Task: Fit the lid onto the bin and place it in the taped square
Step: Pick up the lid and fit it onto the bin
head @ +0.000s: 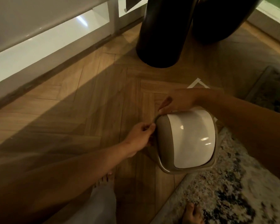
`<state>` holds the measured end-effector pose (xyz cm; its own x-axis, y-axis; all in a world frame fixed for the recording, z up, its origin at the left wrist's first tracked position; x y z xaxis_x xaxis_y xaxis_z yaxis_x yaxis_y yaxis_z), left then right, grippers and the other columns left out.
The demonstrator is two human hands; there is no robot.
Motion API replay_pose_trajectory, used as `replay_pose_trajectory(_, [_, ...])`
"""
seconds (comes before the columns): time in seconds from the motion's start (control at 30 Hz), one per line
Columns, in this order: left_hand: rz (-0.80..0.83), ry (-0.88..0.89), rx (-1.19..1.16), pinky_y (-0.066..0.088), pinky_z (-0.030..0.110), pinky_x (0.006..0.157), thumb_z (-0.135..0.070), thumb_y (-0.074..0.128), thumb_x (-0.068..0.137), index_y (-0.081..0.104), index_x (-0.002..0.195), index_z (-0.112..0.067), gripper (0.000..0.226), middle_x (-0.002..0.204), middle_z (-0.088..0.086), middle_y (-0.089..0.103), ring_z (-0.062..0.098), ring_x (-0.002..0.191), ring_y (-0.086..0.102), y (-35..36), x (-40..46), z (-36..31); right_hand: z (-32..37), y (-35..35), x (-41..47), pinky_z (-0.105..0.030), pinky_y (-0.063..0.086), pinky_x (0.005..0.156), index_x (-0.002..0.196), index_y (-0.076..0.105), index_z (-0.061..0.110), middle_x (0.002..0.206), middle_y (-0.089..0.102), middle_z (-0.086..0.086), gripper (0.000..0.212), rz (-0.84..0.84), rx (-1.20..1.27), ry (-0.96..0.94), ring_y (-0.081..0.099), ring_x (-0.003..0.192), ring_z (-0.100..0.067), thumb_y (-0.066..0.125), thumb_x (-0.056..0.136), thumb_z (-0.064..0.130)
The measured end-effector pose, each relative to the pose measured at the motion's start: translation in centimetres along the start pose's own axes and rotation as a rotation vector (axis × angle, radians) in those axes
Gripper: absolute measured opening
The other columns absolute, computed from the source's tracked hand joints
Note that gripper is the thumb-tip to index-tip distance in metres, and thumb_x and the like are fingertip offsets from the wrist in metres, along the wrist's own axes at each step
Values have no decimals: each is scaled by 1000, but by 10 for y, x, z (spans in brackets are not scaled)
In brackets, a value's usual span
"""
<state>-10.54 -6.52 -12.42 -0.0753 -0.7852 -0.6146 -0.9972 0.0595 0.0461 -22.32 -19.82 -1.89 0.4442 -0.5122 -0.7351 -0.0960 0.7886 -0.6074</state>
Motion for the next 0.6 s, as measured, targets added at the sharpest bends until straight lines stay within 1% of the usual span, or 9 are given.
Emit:
replay_pose_trajectory(0.1, [-23, -4, -56, 52, 28, 67, -41, 56, 99, 70, 94, -23, 24, 87, -2, 69, 14, 80, 65, 4, 3, 8, 5, 6, 15, -29, 35, 104, 137, 71, 33, 139, 66, 12, 43, 71, -13, 17, 55, 123, -8, 61, 101, 55])
replay_pose_trajectory(0.17, [-37, -15, -97, 48, 29, 65, -39, 58, 99, 71, 84, -23, 26, 75, -4, 65, 13, 74, 61, 5, 6, 11, 3, 9, 23, -27, 29, 102, 138, 70, 32, 128, 63, 14, 43, 99, -14, 56, 49, 118, -7, 60, 102, 54])
replay_pose_trajectory(0.23, [-38, -30, -143, 46, 31, 64, -38, 59, 98, 71, 78, -23, 27, 68, -5, 62, 14, 70, 56, 7, 8, 13, -2, 14, 32, -24, 29, 98, 137, 72, 30, 120, 59, 16, 42, 112, 2, 84, 49, 115, -6, 62, 102, 51])
replay_pose_trajectory(0.3, [-14, -33, -164, 47, 32, 66, -37, 59, 98, 72, 80, -22, 27, 71, -3, 63, 15, 72, 56, 10, 9, 12, -7, 19, 42, -20, 37, 85, 128, 78, 27, 114, 64, 18, 33, 97, 60, 89, 56, 106, -4, 68, 101, 43])
replay_pose_trajectory(0.37, [19, -22, -164, 47, 31, 68, -36, 57, 100, 71, 82, -20, 28, 75, -1, 63, 15, 73, 56, 14, 8, 13, -10, 24, 52, -17, 39, 72, 110, 82, 26, 101, 69, 20, 17, 75, 109, 97, 59, 92, 0, 73, 99, 35])
replay_pose_trajectory(0.4, [25, -17, -155, 47, 30, 67, -36, 55, 101, 69, 80, -21, 29, 74, -2, 62, 14, 72, 56, 16, 7, 13, -10, 27, 55, -18, 40, 70, 101, 80, 28, 97, 69, 18, 10, 85, 114, 102, 60, 90, -1, 74, 98, 34])
replay_pose_trajectory(0.43, [22, -9, -143, 46, 29, 66, -35, 54, 102, 67, 78, -21, 31, 72, -2, 60, 12, 70, 55, 16, 6, 13, -10, 30, 59, -20, 42, 70, 95, 78, 29, 97, 70, 15, 8, 101, 110, 101, 61, 90, -3, 74, 98, 36])
replay_pose_trajectory(0.5, [11, 12, -113, 45, 28, 65, -35, 51, 103, 64, 76, -22, 33, 71, -3, 59, 10, 69, 53, 15, 6, 15, -10, 33, 62, -23, 43, 70, 92, 76, 30, 100, 71, 9, 13, 126, 110, 93, 62, 92, -7, 73, 98, 41])
replay_pose_trajectory(0.6, [26, 30, -107, 44, 26, 63, -34, 49, 104, 62, 76, -22, 33, 70, -4, 57, 9, 67, 52, 15, 5, 10, -8, 33, 59, -21, 41, 68, 89, 75, 29, 95, 71, 10, 17, 119, 123, 81, 61, 86, -3, 71, 99, 42])
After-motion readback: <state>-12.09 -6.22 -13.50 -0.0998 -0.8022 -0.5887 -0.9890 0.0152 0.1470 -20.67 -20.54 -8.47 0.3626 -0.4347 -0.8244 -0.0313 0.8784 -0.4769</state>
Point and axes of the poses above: each hand's wrist, its own x-axis towards the middle knuckle, its own y-axis out of the palm, z = x × y, the point moved 6 cm from there along x, towards the middle knuckle
